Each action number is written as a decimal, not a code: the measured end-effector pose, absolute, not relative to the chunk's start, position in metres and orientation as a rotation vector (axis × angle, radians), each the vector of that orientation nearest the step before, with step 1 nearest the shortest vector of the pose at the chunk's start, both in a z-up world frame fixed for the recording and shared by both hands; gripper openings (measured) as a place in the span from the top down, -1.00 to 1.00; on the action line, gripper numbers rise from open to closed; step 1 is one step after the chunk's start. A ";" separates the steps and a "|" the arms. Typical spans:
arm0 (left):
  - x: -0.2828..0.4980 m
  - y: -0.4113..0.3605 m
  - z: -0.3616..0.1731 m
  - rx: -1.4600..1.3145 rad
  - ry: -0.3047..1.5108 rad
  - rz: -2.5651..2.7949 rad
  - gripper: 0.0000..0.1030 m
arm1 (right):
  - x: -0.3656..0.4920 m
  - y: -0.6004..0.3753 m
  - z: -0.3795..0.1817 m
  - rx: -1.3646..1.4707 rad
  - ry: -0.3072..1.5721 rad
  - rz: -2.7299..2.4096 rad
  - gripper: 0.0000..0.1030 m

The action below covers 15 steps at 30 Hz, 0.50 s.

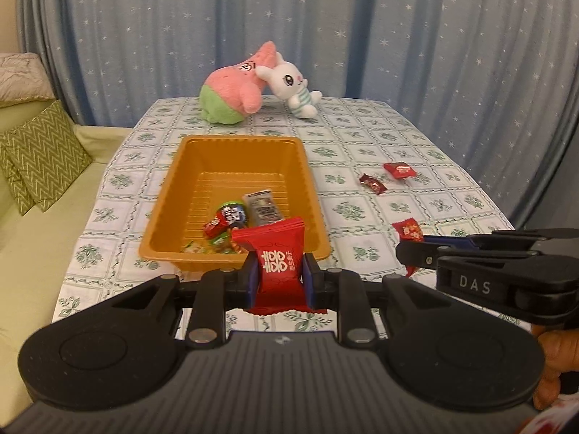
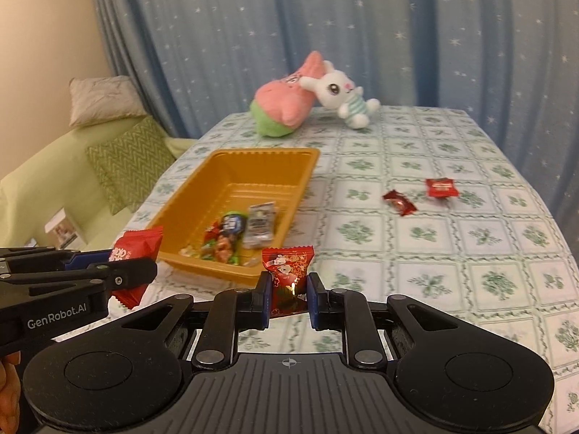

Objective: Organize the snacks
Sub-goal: 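Carry the red candy with the left tool toward the orange tray while the right tool carries its candy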

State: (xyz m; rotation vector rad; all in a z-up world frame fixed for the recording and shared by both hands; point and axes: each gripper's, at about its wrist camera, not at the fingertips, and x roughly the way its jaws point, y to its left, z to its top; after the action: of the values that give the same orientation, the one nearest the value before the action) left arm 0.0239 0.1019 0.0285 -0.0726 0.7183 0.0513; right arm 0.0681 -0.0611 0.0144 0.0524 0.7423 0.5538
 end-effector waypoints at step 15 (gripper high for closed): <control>0.022 0.134 0.027 -0.110 0.720 0.072 0.58 | 0.077 -0.025 0.016 0.025 0.743 0.594 0.60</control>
State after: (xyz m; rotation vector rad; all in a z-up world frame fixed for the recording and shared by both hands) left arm 0.0224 0.1336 0.0272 -0.1103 0.7200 0.0718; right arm 0.0769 -0.0245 0.0156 0.0250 0.7426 0.5943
